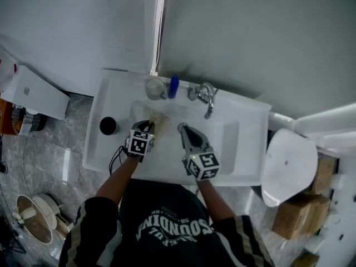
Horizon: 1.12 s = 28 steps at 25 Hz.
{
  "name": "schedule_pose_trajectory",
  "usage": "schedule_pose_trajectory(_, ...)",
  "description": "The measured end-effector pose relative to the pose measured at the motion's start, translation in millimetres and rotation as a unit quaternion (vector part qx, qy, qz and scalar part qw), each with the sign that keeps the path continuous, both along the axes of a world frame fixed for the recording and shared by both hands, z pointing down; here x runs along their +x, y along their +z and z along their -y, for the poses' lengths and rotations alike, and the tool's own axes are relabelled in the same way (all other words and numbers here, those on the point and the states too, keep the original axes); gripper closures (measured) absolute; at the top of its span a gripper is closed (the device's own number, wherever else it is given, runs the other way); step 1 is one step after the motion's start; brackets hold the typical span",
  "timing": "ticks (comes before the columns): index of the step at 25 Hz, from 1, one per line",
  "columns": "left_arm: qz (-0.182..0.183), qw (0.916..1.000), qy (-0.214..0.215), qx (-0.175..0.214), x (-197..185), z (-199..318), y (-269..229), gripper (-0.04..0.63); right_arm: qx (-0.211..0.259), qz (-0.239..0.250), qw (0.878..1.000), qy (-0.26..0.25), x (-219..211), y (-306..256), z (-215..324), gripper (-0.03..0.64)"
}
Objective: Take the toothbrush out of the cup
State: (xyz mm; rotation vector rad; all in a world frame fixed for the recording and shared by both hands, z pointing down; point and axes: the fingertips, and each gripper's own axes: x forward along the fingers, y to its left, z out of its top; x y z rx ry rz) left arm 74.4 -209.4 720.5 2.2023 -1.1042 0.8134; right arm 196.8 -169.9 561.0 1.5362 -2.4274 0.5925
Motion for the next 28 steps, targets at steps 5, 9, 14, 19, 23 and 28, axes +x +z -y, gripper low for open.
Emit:
schedule_pose_trajectory(5, 0.013, 0.9982, 0.003, -0.058, 12, -18, 44, 0.532, -0.013, -0.004, 1.000, 0.013, 13, 9, -7, 0.617)
schedule_pose_trajectory(9, 0.032, 0.9964, 0.009, -0.078, 19, -23, 65, 0.532, -0.020, -0.006, 0.999, 0.026, 25, 13, -11, 0.617)
schedule_pose_trajectory(14, 0.044, 0.9952, 0.010, -0.087, 22, -23, 75, 0.521, -0.022, -0.005, 0.999, 0.034, 34, 14, -13, 0.617)
schedule_pose_trajectory(19, 0.047, 0.9954, 0.007, -0.083, 17, -24, 75, 0.518, -0.023, -0.001, 0.999, 0.028, 29, 17, -13, 0.617)
schedule_pose_trajectory(23, 0.044, 0.9958, 0.014, -0.079, 13, -27, 64, 0.482, -0.018, 0.003, 1.000, 0.016, 20, 14, -12, 0.617)
schedule_pose_trajectory(28, 0.040, 0.9972, 0.007, -0.062, 8, -25, 49, 0.482, -0.014, 0.005, 1.000, 0.003, 12, 11, -11, 0.617)
